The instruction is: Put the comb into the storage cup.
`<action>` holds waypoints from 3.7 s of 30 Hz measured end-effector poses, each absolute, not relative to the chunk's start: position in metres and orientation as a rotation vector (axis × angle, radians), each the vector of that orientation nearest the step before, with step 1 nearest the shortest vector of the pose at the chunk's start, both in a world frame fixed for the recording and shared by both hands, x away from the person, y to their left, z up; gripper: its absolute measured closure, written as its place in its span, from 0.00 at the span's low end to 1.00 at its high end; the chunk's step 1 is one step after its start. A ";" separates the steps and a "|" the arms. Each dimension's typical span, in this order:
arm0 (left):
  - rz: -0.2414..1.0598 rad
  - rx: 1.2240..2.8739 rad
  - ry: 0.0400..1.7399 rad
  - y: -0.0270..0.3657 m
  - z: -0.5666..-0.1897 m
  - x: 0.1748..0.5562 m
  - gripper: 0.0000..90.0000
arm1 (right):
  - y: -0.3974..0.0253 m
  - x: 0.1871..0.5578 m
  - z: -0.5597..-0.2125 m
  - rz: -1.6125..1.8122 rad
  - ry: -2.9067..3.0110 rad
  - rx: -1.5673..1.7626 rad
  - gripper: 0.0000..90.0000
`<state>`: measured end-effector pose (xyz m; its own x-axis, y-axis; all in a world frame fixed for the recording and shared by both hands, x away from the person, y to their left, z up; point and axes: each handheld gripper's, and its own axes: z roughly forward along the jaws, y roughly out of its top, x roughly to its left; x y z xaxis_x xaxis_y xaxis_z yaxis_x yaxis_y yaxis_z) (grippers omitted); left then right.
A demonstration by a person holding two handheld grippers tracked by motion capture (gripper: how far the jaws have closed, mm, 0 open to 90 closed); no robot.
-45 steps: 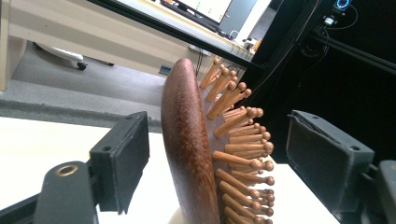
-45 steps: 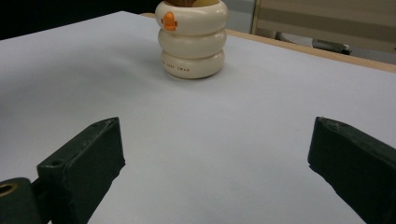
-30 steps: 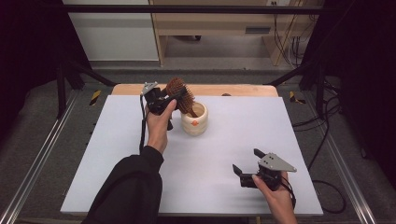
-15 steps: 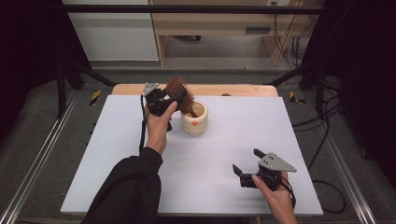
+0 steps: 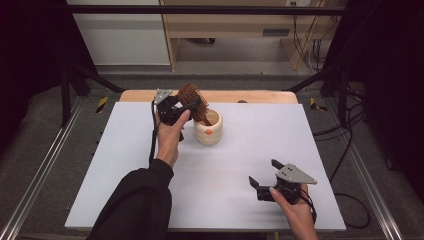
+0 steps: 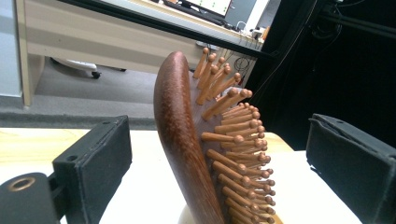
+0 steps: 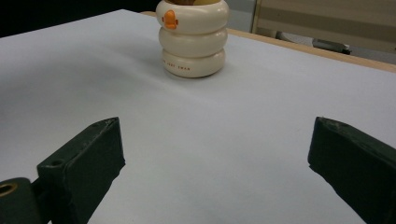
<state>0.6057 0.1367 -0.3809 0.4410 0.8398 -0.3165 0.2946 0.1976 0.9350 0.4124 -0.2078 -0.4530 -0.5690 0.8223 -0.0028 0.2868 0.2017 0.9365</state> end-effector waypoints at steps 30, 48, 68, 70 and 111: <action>0.600 1.439 1.078 0.150 -0.374 0.588 0.08 | -0.202 0.413 -0.453 1.362 1.984 1.013 0.04; 0.577 1.459 1.083 0.162 -0.382 0.574 0.07 | -0.200 0.414 -0.454 1.357 1.987 1.010 0.04; 0.567 1.461 1.059 0.169 -0.382 0.556 0.06 | -0.199 0.413 -0.455 1.346 1.996 1.003 0.04; 0.572 1.461 1.061 0.172 -0.383 0.554 0.06 | -0.199 0.413 -0.455 1.345 1.997 1.002 0.04; 0.627 1.469 0.999 0.202 -0.367 0.503 0.04 | -0.200 0.412 -0.454 1.341 1.992 1.001 0.04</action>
